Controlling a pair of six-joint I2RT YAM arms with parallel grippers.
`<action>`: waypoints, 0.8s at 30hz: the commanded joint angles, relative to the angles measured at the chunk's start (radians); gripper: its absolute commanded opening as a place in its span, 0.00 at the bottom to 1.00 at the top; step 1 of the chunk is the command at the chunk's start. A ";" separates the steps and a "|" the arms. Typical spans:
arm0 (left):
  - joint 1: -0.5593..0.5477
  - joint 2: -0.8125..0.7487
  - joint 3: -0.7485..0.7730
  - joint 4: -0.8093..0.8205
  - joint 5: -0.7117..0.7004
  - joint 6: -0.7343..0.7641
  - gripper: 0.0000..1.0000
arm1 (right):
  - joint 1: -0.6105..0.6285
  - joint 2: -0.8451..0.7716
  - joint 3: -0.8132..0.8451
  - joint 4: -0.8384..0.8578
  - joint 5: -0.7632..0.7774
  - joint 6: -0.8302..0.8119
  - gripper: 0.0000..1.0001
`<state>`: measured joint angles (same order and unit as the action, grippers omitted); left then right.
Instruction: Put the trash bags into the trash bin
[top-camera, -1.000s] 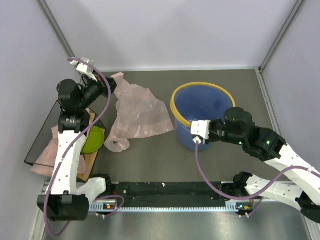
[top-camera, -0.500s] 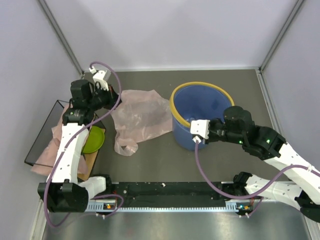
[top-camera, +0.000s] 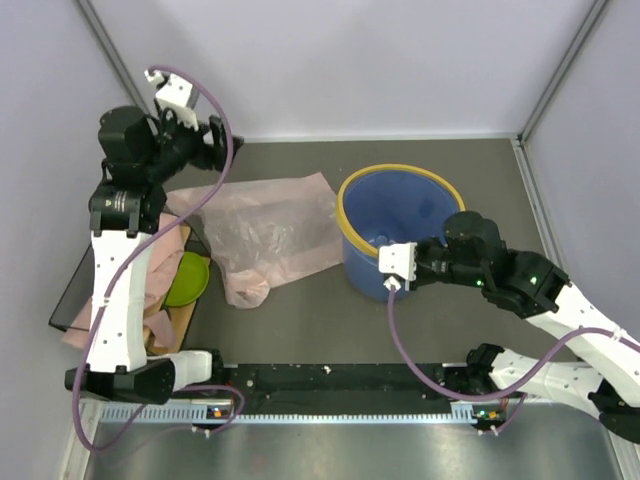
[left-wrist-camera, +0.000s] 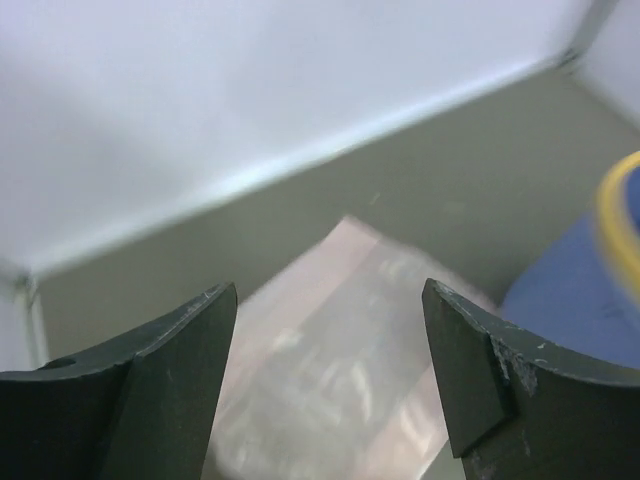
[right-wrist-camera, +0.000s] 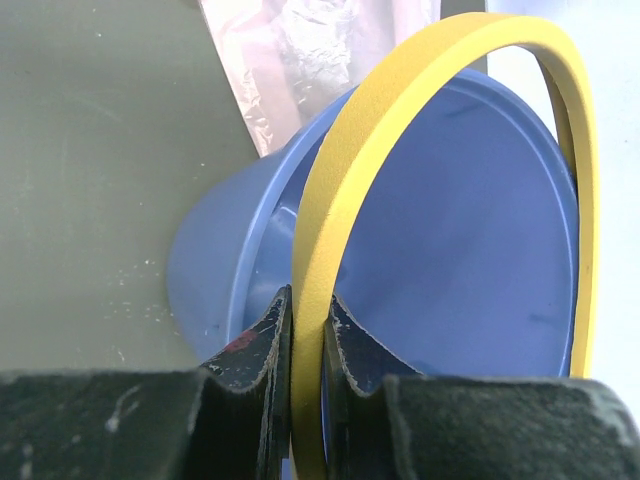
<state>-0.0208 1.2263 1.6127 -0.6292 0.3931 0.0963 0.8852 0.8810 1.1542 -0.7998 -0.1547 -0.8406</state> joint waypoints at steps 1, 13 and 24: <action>-0.167 0.114 0.153 0.020 0.159 -0.075 0.79 | -0.003 0.007 0.070 0.073 -0.005 -0.074 0.00; -0.528 0.507 0.412 0.060 0.113 0.000 0.79 | -0.003 0.022 0.062 0.060 -0.029 -0.130 0.00; -0.581 0.751 0.604 -0.043 0.253 0.036 0.61 | -0.003 0.052 0.090 0.057 -0.031 -0.149 0.00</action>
<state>-0.5957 1.9625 2.1792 -0.6590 0.5671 0.1146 0.8825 0.9390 1.1683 -0.8097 -0.1795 -0.9474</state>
